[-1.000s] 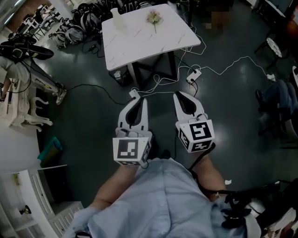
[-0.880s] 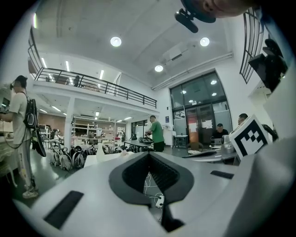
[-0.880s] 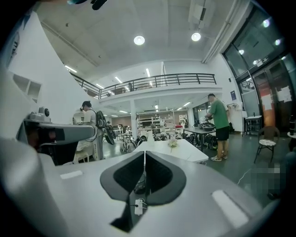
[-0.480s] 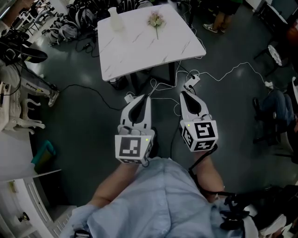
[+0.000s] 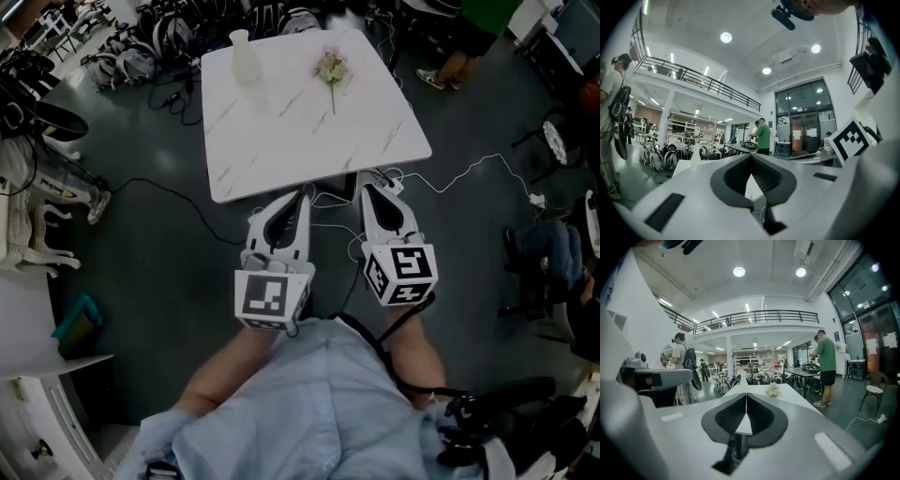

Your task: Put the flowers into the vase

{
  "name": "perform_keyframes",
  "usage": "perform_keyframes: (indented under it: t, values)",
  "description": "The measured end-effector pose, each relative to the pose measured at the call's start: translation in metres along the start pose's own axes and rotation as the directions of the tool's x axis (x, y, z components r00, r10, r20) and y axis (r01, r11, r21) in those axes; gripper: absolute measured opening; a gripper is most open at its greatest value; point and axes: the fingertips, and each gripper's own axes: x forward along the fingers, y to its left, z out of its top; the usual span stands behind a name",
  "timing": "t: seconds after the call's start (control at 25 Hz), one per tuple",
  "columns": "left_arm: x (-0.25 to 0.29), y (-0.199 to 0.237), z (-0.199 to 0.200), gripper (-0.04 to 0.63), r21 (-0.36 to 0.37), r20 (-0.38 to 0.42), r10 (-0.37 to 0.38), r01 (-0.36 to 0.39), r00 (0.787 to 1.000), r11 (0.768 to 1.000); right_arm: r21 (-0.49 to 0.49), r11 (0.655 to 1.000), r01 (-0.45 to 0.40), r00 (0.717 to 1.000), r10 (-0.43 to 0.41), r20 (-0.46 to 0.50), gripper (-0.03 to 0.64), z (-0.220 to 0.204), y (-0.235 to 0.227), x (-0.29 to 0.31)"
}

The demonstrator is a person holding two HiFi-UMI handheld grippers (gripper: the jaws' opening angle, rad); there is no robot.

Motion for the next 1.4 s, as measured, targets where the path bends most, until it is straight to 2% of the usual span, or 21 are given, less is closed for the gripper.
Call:
perform_keyframes:
  t: [0.4, 0.6, 1.12, 1.4]
  values:
    - [0.044, 0.021, -0.008, 0.005, -0.029, -0.035, -0.019, 0.018, 0.999, 0.999, -0.008, 1.0, -0.003, 1.0, 0.003, -0.008, 0.005, 0.015, -0.023, 0.05]
    - [0.073, 0.035, -0.012, 0.006, -0.021, -0.04, 0.004, -0.005, 0.999, 1.0, 0.006, 1.0, -0.011, 1.0, 0.011, -0.003, 0.005, 0.017, -0.04, 0.079]
    - [0.203, 0.044, -0.006, 0.005, 0.048, -0.081, 0.04, -0.036, 0.996, 0.998, 0.067, 0.997, -0.046, 0.999, 0.047, -0.006, 0.005, 0.035, -0.135, 0.177]
    - [0.26, 0.043, 0.002, 0.005, 0.076, -0.077, 0.109, -0.104, 0.991, 0.992, 0.065, 0.992, -0.11, 0.994, 0.11, 0.011, 0.006, 0.051, -0.179, 0.223]
